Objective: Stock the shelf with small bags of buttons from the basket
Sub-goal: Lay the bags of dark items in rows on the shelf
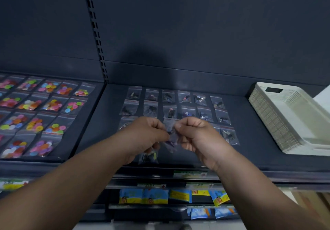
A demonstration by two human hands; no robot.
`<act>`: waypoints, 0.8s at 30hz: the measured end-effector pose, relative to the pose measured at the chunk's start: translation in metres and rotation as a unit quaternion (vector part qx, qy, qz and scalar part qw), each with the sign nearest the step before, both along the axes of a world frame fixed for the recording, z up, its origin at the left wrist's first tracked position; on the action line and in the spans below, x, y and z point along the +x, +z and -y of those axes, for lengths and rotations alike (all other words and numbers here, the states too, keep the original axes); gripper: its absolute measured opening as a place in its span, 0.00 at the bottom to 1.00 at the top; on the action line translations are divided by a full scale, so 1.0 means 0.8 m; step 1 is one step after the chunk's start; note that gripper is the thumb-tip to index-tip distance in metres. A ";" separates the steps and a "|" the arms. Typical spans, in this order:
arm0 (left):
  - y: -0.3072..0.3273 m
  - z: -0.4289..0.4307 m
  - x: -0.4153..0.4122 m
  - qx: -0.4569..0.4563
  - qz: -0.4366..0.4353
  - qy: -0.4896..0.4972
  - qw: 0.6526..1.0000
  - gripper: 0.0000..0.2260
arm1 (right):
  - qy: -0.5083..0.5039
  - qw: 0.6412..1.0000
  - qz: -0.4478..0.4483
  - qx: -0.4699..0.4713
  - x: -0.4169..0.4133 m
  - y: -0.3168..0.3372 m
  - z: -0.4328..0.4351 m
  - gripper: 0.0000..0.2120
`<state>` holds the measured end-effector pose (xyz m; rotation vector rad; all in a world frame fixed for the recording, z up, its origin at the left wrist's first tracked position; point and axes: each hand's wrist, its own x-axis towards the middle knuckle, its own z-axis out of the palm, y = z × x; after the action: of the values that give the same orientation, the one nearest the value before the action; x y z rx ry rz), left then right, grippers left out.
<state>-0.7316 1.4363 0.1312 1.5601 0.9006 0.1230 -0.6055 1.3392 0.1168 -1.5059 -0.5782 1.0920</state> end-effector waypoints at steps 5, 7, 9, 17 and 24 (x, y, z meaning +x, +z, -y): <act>0.000 -0.004 0.002 -0.055 0.018 0.060 0.997 0.04 | -0.001 0.991 0.132 0.019 0.007 -0.007 0.005 0.12; -0.001 -0.006 0.002 -0.088 0.025 0.089 0.992 0.03 | 0.057 0.950 0.303 0.057 0.006 -0.008 0.010 0.22; 0.000 -0.007 0.003 -0.124 0.035 0.100 0.987 0.03 | 0.096 0.912 0.391 0.074 0.003 -0.014 0.011 0.26; 0.005 -0.002 0.005 -0.127 0.023 0.070 0.989 0.15 | -0.001 0.990 0.123 0.071 0.000 -0.007 0.009 0.08; -0.010 0.004 0.008 -0.040 -0.004 0.010 0.999 0.06 | -0.018 1.000 0.005 0.020 0.001 -0.010 0.012 0.09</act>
<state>-0.7251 1.4334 0.1236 1.4779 0.9170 0.0943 -0.6047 1.3293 0.1091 -1.4824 -0.5743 1.0389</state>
